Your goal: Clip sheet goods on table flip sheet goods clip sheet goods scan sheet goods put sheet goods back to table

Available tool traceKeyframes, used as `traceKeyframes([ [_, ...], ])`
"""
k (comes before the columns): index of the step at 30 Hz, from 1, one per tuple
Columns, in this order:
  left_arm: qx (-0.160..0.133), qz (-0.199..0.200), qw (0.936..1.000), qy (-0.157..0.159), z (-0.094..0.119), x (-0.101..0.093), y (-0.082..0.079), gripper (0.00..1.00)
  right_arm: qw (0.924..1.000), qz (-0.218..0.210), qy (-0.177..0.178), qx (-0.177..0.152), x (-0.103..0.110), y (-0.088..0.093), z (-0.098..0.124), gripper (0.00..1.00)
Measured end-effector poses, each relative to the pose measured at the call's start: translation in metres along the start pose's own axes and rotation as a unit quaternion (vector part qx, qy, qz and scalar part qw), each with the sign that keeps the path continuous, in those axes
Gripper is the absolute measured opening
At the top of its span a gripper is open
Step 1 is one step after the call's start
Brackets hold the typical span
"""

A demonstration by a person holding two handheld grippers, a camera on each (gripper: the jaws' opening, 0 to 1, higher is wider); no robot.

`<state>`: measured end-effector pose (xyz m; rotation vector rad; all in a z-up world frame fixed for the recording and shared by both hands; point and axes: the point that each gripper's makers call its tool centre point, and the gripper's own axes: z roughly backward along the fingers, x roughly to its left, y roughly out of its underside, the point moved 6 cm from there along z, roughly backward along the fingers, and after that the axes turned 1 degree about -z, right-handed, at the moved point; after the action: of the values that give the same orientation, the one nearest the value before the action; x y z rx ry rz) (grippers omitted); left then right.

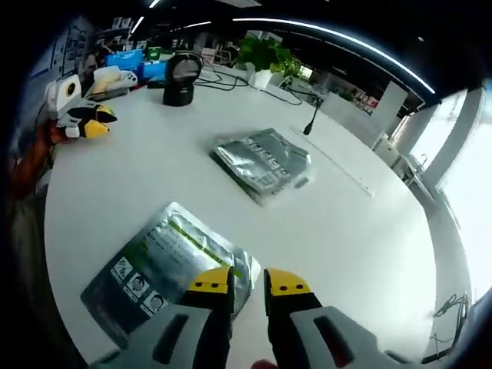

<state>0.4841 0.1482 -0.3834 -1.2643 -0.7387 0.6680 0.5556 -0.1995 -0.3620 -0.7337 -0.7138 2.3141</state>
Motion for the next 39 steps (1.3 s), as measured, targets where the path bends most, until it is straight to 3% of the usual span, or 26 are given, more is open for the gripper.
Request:
traceKeyframes([
  [14, -0.002, 0.008, 1.0, -0.002, 0.0, 0.001, -0.001, 0.1, 0.9973, 0.026, -0.031, 0.061, -0.008, -0.001, -0.013, 0.15],
  [24, -0.002, 0.006, 1.0, 0.0, -0.001, 0.0, -0.001, 0.1, 0.9944, 0.014, -0.067, 0.08, -0.008, -0.006, -0.017, 0.17],
  [29, -0.001, 0.005, 1.0, -0.001, -0.002, 0.0, -0.001, 0.1, 0.9907, 0.027, -0.086, 0.102, -0.008, -0.006, -0.022, 0.17],
  [31, 0.0, 0.004, 1.0, -0.001, -0.002, 0.0, 0.0, 0.1, 0.9884, 0.011, -0.099, 0.114, -0.007, -0.005, -0.024, 0.16],
  [34, 0.0, 0.003, 1.0, -0.002, -0.002, 0.0, 0.0, 0.1, 0.9882, 0.029, -0.095, 0.116, -0.012, -0.007, -0.024, 0.22],
  [39, 0.001, 0.001, 1.0, -0.002, -0.002, 0.0, 0.0, 0.1, 0.9854, 0.037, -0.11, 0.124, -0.008, -0.008, -0.024, 0.21],
])
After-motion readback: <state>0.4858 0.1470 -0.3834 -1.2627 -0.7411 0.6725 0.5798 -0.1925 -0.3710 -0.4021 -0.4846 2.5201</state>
